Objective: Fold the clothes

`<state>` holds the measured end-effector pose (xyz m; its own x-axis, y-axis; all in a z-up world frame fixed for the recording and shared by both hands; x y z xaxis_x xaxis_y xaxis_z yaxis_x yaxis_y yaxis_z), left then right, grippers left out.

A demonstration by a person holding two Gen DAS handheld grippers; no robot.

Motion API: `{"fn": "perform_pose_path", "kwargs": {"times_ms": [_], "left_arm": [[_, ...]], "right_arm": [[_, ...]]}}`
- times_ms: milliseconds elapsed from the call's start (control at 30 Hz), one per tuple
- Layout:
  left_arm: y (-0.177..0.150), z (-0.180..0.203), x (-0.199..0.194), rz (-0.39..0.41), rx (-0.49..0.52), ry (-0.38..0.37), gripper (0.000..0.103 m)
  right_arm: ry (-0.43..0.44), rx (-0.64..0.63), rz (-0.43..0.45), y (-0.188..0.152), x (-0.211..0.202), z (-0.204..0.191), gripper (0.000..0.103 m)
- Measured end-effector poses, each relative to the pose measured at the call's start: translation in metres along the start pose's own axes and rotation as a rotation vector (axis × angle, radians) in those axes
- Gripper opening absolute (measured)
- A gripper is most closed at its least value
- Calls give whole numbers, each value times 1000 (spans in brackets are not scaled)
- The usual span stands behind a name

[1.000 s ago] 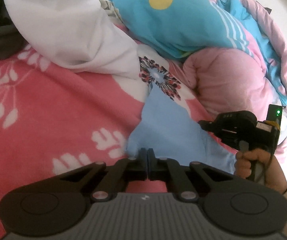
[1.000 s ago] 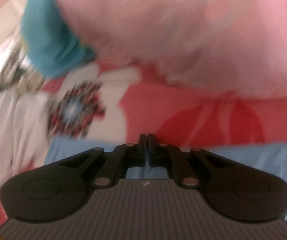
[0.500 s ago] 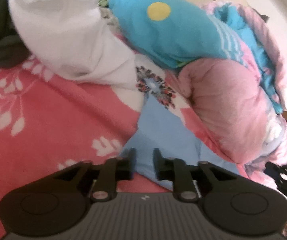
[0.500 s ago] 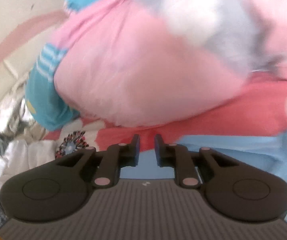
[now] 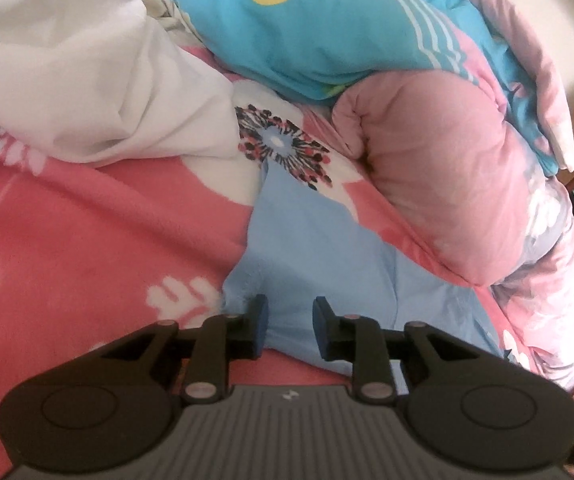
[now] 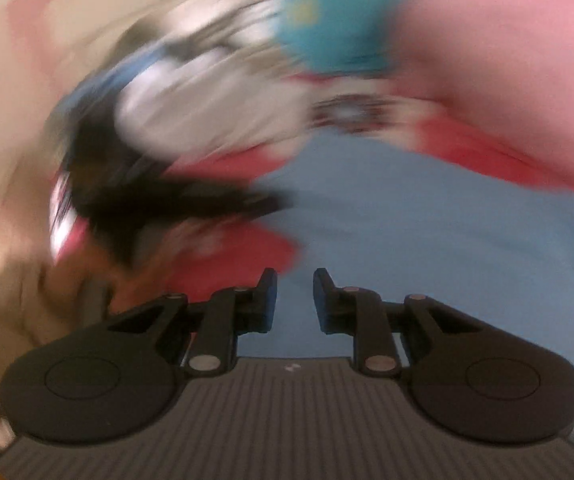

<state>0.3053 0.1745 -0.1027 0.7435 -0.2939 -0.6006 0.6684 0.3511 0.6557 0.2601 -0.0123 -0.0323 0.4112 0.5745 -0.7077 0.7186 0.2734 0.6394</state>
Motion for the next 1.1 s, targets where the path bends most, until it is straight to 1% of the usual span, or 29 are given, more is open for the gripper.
{"fn": "perform_pose_path", "kwargs": {"times_ms": [33,100,200,267,333,367,400,467,600,633,667,700,800,867,933,1000,1067,1100], "left_arm": [[0,-1,0,-3,-1,-1,23],[0,-2,0,-10,-6,-5,22],[1,-4,2,-15,-14,-5,21],[2,-5,3,-17,-20,-9,20],[2,-6,3,-18,-23,-8,20],[2,-5,3,-17,-22,-6,20],[2,-5,3,-16,-21,-4,20],[2,-5,2,-15,-22,-4,20],[2,-5,2,-15,-27,-3,20],[2,-5,2,-15,-29,-5,20],[2,-5,2,-16,-32,-7,21],[3,-5,2,-18,-35,-9,21],[4,-6,2,-20,-43,-13,21],[4,-5,2,-21,-43,-15,24],[4,-5,2,-20,-41,-18,26],[4,-4,2,-16,-40,-21,28],[4,-3,1,-12,-39,-23,32],[4,-2,0,-9,-36,-25,34]], "right_arm": [[-6,-44,-19,-1,12,-9,18],[-42,-79,-48,-4,34,-13,18],[-103,-29,-83,-6,66,-1,16],[-77,9,-80,-16,69,-5,15],[-16,-7,-70,-18,59,-15,15],[15,-12,-66,-19,55,-20,12],[42,17,-61,-13,55,-16,12],[-5,34,-15,-7,46,-8,12],[-88,180,41,2,50,24,12],[-57,187,18,-2,55,19,12],[-26,191,-4,-6,60,14,15],[-13,158,-5,-9,61,3,15],[39,114,67,-8,40,-16,15],[64,179,119,-6,23,-13,15],[36,228,146,-11,5,-7,16],[0,277,164,-19,-12,-1,19],[-37,340,188,-33,-31,8,30],[-56,375,202,-41,-41,12,33]]}}
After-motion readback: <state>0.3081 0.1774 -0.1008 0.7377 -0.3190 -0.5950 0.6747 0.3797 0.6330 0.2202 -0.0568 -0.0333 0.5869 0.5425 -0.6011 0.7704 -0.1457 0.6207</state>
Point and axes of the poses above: each gripper's, at about its wrist camera, not at the fingertips, and x roughly the way its jaws point, z to its right, y to its top, the point moved 5 cm from there along x, roughly the way its jaws point, and after that the axes turned 10 degrees about x, right-handed, at the moved point
